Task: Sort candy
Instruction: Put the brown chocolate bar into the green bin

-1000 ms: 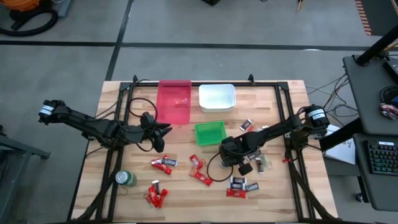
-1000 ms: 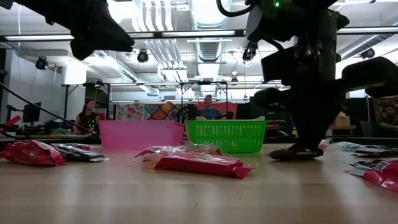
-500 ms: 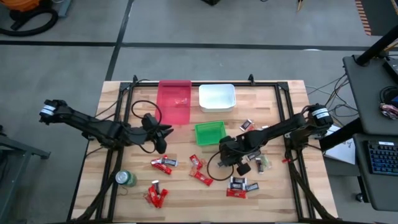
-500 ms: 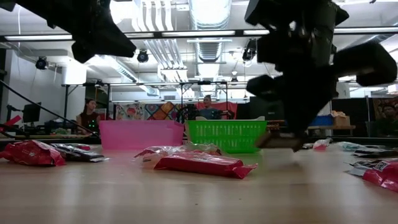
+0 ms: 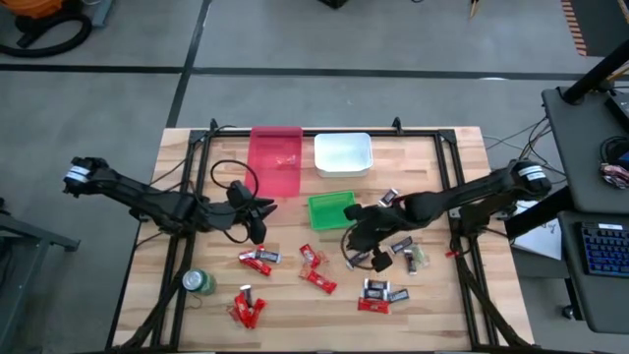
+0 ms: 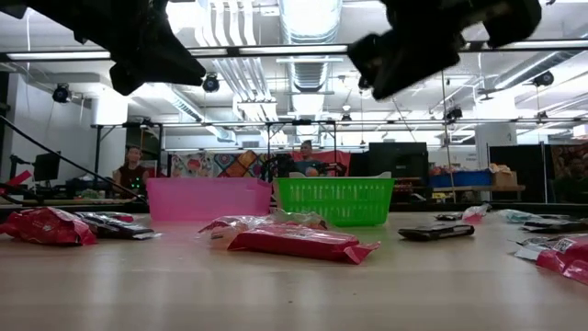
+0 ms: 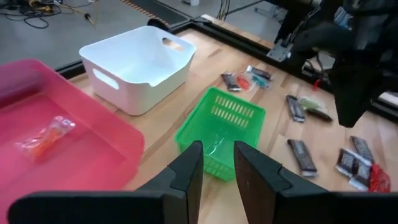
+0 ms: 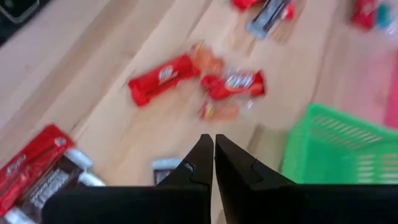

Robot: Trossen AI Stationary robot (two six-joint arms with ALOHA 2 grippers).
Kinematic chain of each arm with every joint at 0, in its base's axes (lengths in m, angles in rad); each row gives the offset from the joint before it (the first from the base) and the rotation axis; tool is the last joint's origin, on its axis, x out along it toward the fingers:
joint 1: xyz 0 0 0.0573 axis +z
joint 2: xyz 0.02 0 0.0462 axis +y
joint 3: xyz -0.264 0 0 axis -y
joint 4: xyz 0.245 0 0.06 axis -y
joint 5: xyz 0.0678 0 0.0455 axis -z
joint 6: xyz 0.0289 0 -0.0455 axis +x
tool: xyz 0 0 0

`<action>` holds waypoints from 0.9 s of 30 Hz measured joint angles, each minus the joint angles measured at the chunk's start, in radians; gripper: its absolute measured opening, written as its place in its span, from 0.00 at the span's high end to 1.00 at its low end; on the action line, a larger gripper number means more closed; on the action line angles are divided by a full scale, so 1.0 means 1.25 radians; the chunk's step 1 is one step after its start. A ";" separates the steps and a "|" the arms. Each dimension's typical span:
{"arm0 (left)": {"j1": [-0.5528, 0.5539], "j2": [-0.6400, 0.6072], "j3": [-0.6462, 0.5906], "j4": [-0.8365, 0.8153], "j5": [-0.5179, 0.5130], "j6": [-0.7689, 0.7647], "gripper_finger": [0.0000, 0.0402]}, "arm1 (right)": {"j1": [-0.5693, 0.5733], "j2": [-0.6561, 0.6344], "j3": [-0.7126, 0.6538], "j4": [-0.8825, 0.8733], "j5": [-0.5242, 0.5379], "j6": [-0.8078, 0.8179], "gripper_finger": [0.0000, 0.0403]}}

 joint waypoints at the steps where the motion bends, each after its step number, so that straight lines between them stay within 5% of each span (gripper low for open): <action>1: -0.003 0.004 0.000 0.004 0.000 0.000 0.81 | -0.002 -0.008 0.000 0.005 0.004 -0.001 0.98; 12: -0.064 0.082 0.000 0.121 0.002 0.004 0.81 | 0.004 -0.015 -0.041 0.026 -0.022 0.021 0.98; 27: -0.111 0.160 0.000 0.247 -0.006 0.066 0.81 | 0.005 -0.071 -0.430 0.498 -0.037 0.155 0.98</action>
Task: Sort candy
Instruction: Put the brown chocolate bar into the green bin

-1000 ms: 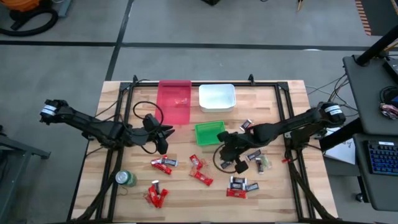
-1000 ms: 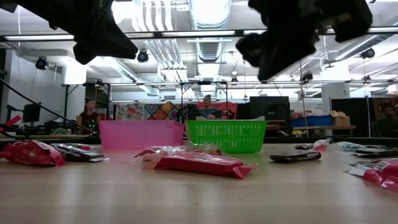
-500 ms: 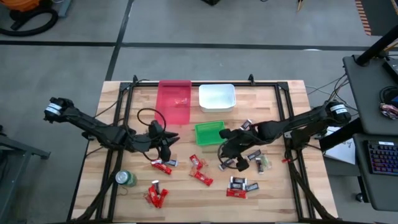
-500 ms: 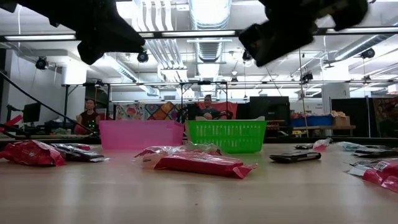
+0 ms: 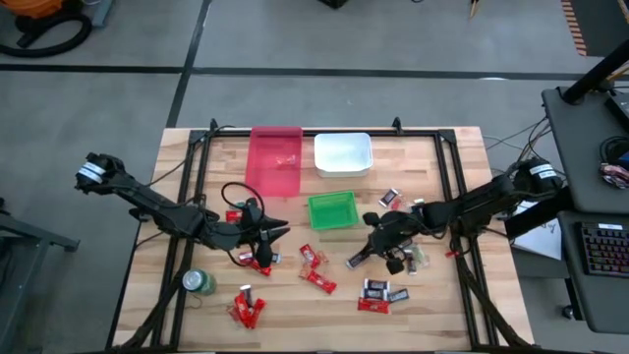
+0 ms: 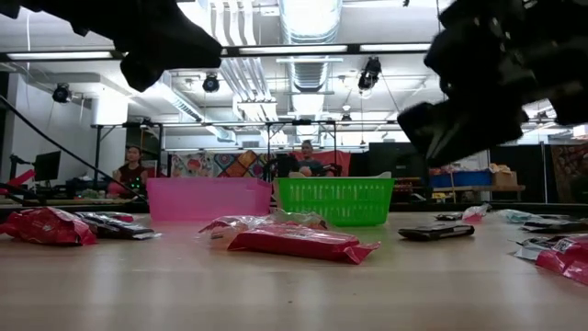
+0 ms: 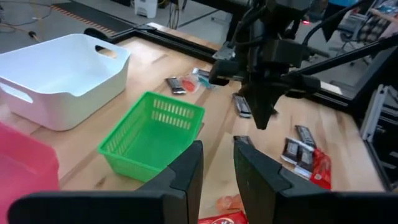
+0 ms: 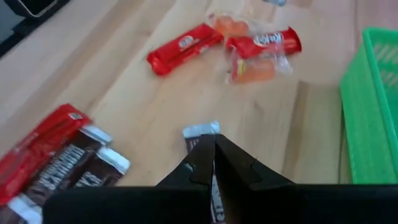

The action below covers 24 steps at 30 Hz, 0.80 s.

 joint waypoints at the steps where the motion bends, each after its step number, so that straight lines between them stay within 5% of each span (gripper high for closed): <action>1: 0.000 0.004 0.000 0.000 -0.003 0.000 0.81 | 0.000 0.000 -0.015 0.022 0.009 0.013 0.98; 7: 0.000 0.017 0.000 0.029 -0.036 0.016 0.81 | 0.000 0.007 -0.053 0.085 0.016 0.043 0.90; 18: 0.000 0.018 0.000 0.072 -0.037 0.048 0.81 | 0.000 0.139 -0.051 0.202 0.023 0.106 0.48; 24: 0.000 0.018 0.000 0.072 -0.037 0.048 0.81 | 0.000 0.212 -0.051 0.235 0.022 0.105 0.34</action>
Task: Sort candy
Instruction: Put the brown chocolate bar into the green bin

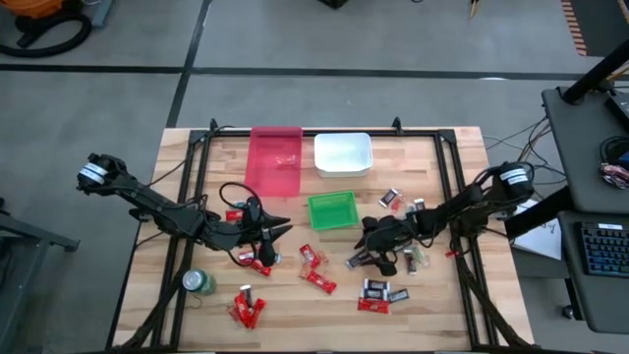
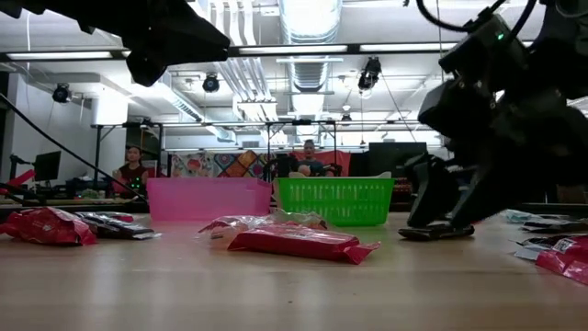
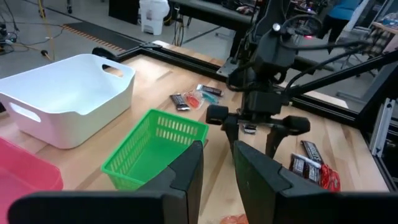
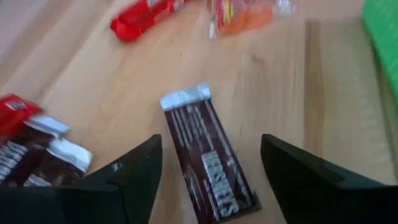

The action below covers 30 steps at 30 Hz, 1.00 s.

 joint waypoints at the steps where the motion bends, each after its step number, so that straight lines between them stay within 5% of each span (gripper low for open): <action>1: 0.000 0.000 0.000 0.000 0.000 0.000 0.81 | 0.000 0.010 0.001 0.005 0.000 -0.001 0.33; 7: 0.000 0.000 0.000 -0.001 0.000 0.000 0.81 | -0.001 0.044 0.004 0.039 0.001 -0.011 0.40; 20: 0.000 0.000 0.000 -0.001 0.000 0.000 0.81 | -0.001 0.052 0.005 0.045 -0.015 -0.058 0.79; 30: 0.000 0.000 0.000 -0.001 0.000 0.000 0.81 | 0.000 0.016 0.002 0.029 -0.013 -0.051 0.82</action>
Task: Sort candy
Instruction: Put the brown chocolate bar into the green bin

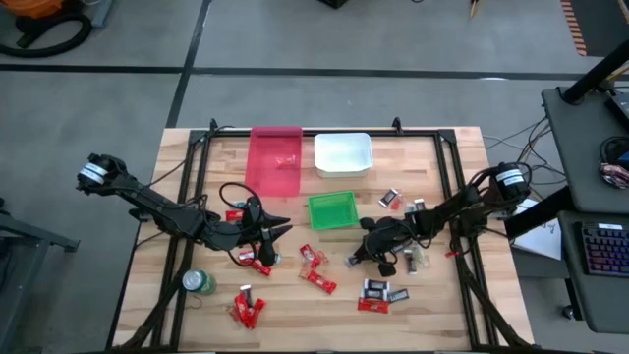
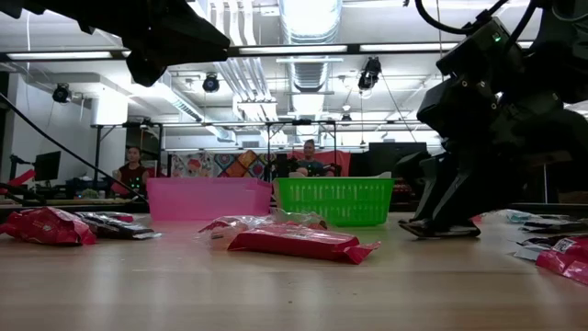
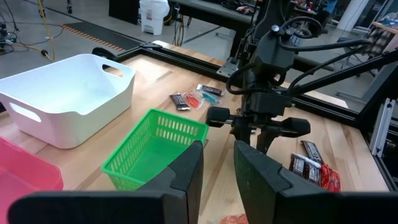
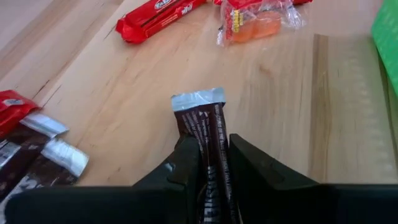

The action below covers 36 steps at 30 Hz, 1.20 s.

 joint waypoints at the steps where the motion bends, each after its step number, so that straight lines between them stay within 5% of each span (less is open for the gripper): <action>1: 0.000 0.000 0.000 0.000 0.000 0.000 0.81 | 0.000 -0.008 0.000 -0.004 0.000 0.003 0.83; 9: 0.000 0.000 0.000 0.000 0.000 0.003 0.81 | 0.000 -0.051 -0.001 -0.038 0.005 0.016 0.97; 27: 0.000 0.000 0.000 0.000 0.000 0.003 0.81 | 0.000 -0.065 0.000 -0.012 0.006 0.033 0.98; 36: 0.000 0.000 0.000 0.000 0.000 0.003 0.81 | -0.001 -0.153 0.000 -0.010 0.015 0.039 0.98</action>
